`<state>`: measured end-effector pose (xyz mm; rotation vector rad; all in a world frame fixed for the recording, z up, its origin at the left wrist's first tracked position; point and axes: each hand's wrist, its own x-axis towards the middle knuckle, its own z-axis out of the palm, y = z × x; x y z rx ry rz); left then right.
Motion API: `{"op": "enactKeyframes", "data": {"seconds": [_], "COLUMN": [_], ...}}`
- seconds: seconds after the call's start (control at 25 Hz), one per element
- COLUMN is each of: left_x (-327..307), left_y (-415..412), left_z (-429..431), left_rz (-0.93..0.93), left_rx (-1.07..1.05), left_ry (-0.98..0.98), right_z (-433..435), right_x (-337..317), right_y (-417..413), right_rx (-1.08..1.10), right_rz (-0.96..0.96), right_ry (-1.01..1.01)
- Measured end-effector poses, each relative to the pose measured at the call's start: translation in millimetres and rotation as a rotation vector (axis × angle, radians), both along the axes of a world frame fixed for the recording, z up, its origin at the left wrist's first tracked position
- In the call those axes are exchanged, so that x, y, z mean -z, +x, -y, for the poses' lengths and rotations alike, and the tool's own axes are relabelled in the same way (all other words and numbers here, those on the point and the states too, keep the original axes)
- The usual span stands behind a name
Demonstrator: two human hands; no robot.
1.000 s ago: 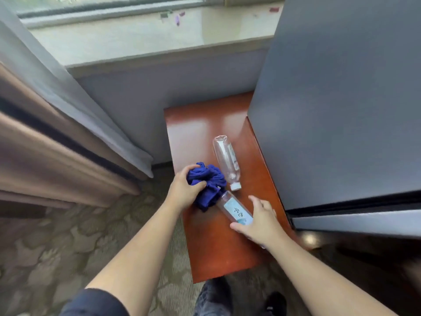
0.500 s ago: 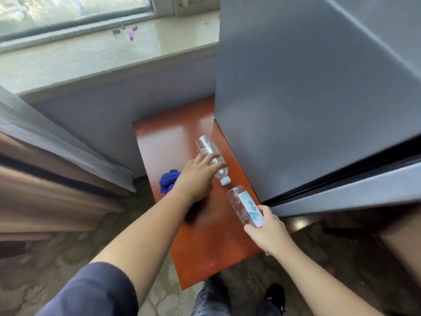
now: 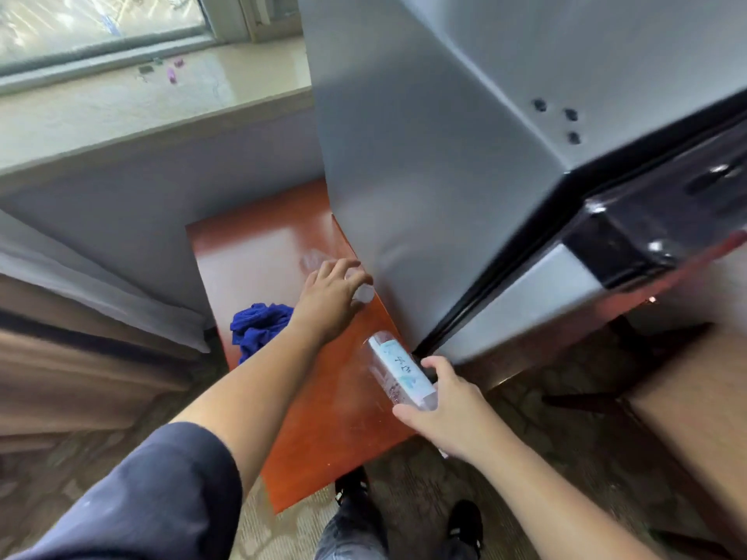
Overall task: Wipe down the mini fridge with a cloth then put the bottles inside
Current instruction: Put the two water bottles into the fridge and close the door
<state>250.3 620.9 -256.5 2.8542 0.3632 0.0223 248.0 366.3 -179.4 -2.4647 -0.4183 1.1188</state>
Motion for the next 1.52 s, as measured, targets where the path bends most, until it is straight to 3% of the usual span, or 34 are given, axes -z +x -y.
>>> {"op": "enactKeyframes", "data": {"seconds": [0.16,0.36,0.48,0.64,0.84,1.2,1.52], "left_x": [-58.8,-177.5,-255.7,-302.3,-321.9,-330.0,-332.6], "left_y": [-27.1,-77.0,-94.3,-84.7,-60.6,-56.4,-73.4], "left_z": [26.2,90.4,158.4,235.4,266.3,274.0,282.7], "left_rz": [0.252,0.480,0.566,0.529,0.397,0.172,0.143], "left_rx": [-0.164,-0.403,-0.365,-0.226,-0.315,-0.334,-0.218], "left_ry": [-0.204,-0.363,-0.510,-0.456,-0.483,-0.157,0.066], "right_z": [11.3,59.2,102.1,150.7,198.4,230.0,219.6], "right_x": [-29.2,-60.6,-72.1,-87.3,-115.3,-123.6,-210.7], "right_y": [2.9,17.0,20.8,18.5,32.0,15.2,11.2], "right_rx": [-0.162,-0.309,-0.372,-0.343,-0.312,-0.089,-0.003], "right_rz": [0.175,0.376,0.420,0.377,0.457,0.501,0.631], "right_ry": [0.022,0.127,0.210,0.271,0.377,0.486,0.619]}}
